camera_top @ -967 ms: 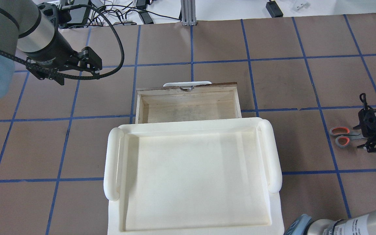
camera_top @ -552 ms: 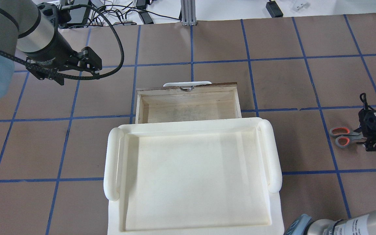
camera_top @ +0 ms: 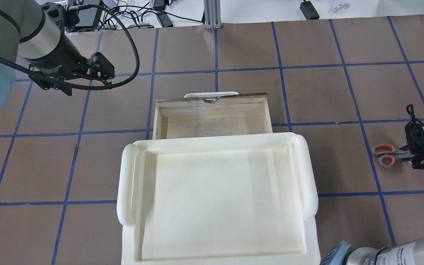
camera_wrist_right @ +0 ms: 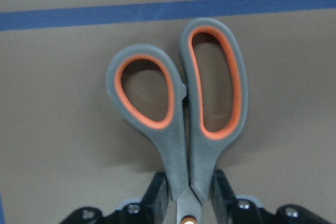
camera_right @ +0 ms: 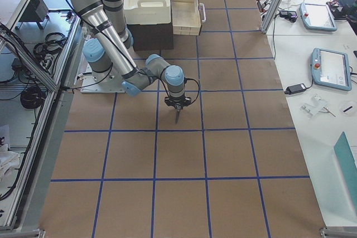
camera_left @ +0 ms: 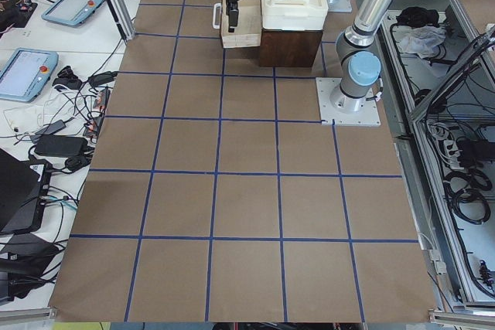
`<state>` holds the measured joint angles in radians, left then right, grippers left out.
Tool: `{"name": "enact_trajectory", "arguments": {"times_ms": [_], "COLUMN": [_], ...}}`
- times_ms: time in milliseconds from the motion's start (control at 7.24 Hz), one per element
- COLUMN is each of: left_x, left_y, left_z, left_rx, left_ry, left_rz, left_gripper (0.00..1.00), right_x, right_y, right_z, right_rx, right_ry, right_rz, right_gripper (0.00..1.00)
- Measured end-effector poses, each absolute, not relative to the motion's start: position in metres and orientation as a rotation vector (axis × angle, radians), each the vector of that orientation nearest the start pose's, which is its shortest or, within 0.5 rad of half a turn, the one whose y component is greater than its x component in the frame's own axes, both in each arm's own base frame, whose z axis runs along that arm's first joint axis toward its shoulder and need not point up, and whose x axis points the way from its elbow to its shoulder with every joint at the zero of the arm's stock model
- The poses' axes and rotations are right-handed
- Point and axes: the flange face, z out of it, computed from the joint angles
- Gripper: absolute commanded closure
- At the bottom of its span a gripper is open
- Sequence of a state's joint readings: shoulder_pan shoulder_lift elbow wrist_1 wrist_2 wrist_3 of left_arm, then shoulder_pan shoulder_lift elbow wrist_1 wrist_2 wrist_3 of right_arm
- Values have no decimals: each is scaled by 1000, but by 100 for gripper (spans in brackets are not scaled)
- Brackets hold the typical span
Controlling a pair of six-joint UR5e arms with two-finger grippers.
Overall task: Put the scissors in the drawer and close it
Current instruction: 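Lower the right gripper and close it on the scissors blades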
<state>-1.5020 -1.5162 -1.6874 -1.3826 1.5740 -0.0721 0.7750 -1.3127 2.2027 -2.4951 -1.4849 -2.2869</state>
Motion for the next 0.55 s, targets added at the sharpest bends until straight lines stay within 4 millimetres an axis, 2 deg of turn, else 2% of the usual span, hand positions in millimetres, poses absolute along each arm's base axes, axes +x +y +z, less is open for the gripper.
{"name": "enact_trajectory", "arguments": {"times_ms": [276,552], "left_x": [-100,-100], "left_y": [-488,-488], "left_z": [477,477], "left_rx": [-221,-221], "left_ry": [3125,3125], "left_rz": [-199,-199], "left_gripper": [0,0], "right_x": [-232,-233], "right_y": [-429,-445], "right_z": [184,205], "right_rx": [-2170,-2210], "right_ry": [2341,2334], "right_rz": [-141,-123], "right_gripper": [93,94]}}
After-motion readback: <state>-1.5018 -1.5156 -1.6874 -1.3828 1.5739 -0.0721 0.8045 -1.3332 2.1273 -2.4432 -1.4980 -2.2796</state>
